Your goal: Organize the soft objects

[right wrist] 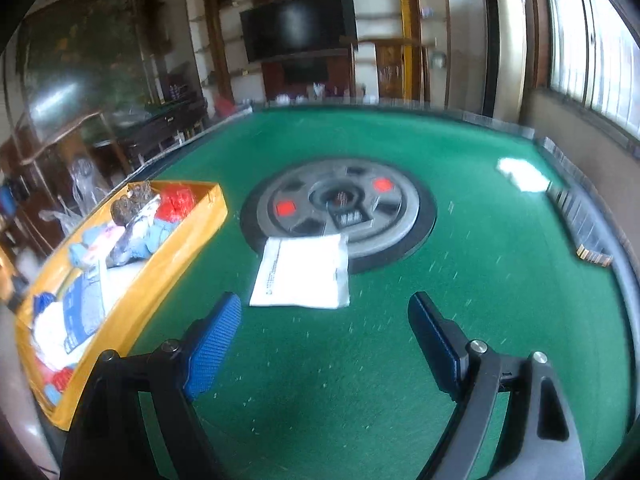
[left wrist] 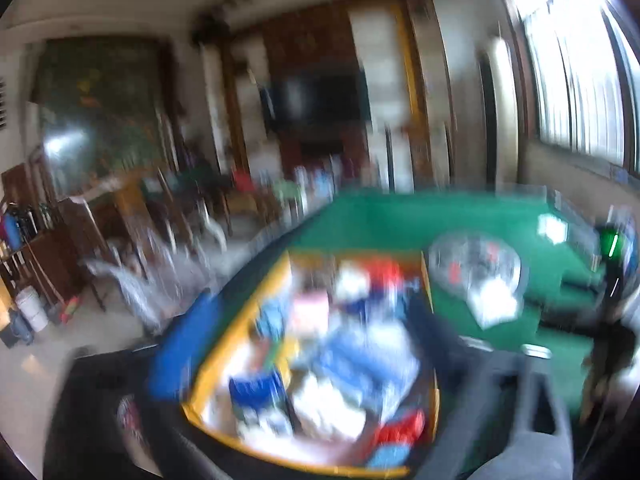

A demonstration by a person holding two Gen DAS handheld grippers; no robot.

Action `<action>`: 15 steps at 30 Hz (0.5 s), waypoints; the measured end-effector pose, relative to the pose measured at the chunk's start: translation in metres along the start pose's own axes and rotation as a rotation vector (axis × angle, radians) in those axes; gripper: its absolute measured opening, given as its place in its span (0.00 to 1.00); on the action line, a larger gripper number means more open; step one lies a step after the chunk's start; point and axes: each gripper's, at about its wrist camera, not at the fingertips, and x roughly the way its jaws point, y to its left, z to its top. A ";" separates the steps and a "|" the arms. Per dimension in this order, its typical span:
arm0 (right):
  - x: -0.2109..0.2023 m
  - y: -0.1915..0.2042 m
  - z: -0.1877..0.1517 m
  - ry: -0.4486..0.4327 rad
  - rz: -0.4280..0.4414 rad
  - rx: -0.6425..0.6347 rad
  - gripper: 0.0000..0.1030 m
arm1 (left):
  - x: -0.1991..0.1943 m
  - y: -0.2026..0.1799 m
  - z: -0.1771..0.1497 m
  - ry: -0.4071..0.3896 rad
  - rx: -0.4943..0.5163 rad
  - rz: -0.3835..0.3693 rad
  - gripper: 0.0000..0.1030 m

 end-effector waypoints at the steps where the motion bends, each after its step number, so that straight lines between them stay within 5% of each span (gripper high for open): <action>1: -0.004 0.003 0.000 -0.022 -0.015 -0.017 0.80 | -0.007 0.006 0.002 -0.029 -0.042 -0.017 1.00; 9: -0.024 0.027 -0.009 -0.103 -0.089 -0.107 0.80 | 0.014 0.013 -0.010 0.173 -0.022 -0.023 1.00; 13: -0.028 0.038 -0.015 -0.056 -0.048 -0.105 0.80 | 0.019 0.014 -0.017 0.243 0.013 0.043 1.00; 15: -0.032 0.042 -0.020 -0.012 0.014 -0.080 0.80 | 0.023 0.015 -0.020 0.291 0.014 0.016 1.00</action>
